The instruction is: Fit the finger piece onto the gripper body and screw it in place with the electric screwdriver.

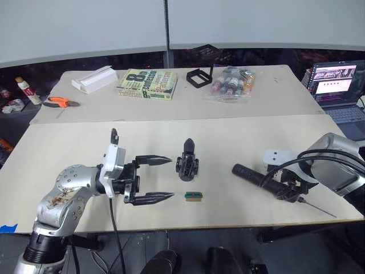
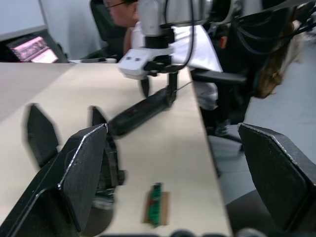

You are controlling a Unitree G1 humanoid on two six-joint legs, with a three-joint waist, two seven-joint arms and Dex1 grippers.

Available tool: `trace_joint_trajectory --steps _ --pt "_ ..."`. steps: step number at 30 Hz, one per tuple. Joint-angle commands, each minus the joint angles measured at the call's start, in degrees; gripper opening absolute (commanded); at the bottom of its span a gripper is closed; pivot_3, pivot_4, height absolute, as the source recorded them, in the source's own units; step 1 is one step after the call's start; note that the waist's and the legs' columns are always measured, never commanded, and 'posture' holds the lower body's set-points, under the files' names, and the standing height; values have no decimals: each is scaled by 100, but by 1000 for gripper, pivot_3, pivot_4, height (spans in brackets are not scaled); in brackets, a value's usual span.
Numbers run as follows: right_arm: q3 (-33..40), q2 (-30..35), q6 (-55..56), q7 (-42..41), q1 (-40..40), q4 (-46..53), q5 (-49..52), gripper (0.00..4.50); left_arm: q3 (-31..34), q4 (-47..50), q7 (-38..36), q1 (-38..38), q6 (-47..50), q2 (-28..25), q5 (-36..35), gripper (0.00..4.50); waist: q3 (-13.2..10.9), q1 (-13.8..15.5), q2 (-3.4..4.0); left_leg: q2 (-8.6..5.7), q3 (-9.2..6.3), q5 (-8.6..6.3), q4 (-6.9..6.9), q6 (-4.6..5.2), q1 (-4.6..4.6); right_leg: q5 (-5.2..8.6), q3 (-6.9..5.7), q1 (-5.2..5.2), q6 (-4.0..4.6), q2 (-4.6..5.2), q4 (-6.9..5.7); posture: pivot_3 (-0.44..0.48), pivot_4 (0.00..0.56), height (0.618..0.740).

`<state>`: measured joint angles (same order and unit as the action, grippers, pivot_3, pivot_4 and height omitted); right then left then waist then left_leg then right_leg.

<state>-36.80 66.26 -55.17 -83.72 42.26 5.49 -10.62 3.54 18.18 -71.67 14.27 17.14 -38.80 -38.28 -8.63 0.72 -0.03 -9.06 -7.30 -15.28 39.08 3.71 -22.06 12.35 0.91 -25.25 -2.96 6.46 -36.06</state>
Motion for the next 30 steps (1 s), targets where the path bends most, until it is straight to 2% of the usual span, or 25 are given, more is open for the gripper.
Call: trace_joint_trajectory --steps 1,2,6,10,13,16,17,20,23,25,27,28,30 --pt "17 129 63 -45 -86 143 -135 1984 75 22 -68 65 -153 -53 39 4500 0 -1 0 -1 0 0 0 0 0 0 0 0 0 0 0 0 150 740" --pt "21 137 70 -47 -105 155 -138 1863 82 15 -80 61 -158 -67 35 4500 0 -1 -1 -1 0 -1 0 1 0 0 0 0 0 0 1 0 150 740" --pt "105 308 592 -204 -75 37 -173 1863 101 23 -123 12 -141 -136 21 4500 0 11 0 -1 0 -1 0 2 -1 0 -2 -1 0 0 0 0 150 740" --pt "750 480 349 -696 17 108 571 1863 163 97 -126 -135 -95 -228 -33 4500 -3 1 6 -4 0 -1 0 2 -5 0 0 -6 -1 1 0 0 150 740" --pt "1584 709 386 -868 -175 327 1747 1863 121 118 -224 -387 -110 -432 94 4500 -4 -1 7 0 0 3 -1 9 -17 0 0 -24 0 -1 -3 0 150 740" --pt "2915 453 688 -694 -508 317 2638 1863 19 93 -249 -699 -322 -529 359 4500 -4 -22 8 4 1 3 -8 8 -20 -1 4 -32 3 -2 -3 0 150 740" --pt "3307 327 753 -565 -623 333 2856 1863 34 94 -193 -779 -341 -472 351 4500 -4 -22 7 5 0 4 -10 8 -18 -2 3 -26 4 -1 0 0 150 740" --pt "5120 -685 1089 -91 -1119 844 3988 1863 -149 33 4 -1127 -561 -254 646 4500 -5 2 7 8 0 2 -10 10 -5 -2 3 -8 4 -4 4 0 150 740" --pt "6107 -1718 843 817 -1264 1535 5023 1863 -269 -87 177 -1216 -658 -90 866 4500 -5 23 7 4 0 1 -13 12 -2 -3 5 -4 4 -2 3 0 150 740" --pt "6422 -2415 999 1409 -1311 1916 5643 1863 -382 -214 245 -1140 -688 17 983 4500 -5 53 5 5 0 2 -10 12 -2 -3 5 -1 4 -2 1 0 150 740" --pt "6414 -2880 1275 1738 -1484 2238 5870 1863 -521 -394 232 -1042 -776 87 1139 4500 -5 82 4 2 0 2 -8 11 2 -6 5 4 3 0 2 0 150 740" --pt "6270 -2982 1399 1770 -1626 2385 5851 1863 -585 -502 250 -973 -836 137 1217 4500 -5 92 5 2 0 2 -9 11 8 -6 4 8 3 -1 3 0 150 740" --pt "5765 -3124 2182 1327 -1986 2629 5484 1863 -752 -744 261 -788 -963 263 1379 4500 -4 116 4 -2 0 1 -9 13 11 -6 1 9 3 -2 2 0 150 740"
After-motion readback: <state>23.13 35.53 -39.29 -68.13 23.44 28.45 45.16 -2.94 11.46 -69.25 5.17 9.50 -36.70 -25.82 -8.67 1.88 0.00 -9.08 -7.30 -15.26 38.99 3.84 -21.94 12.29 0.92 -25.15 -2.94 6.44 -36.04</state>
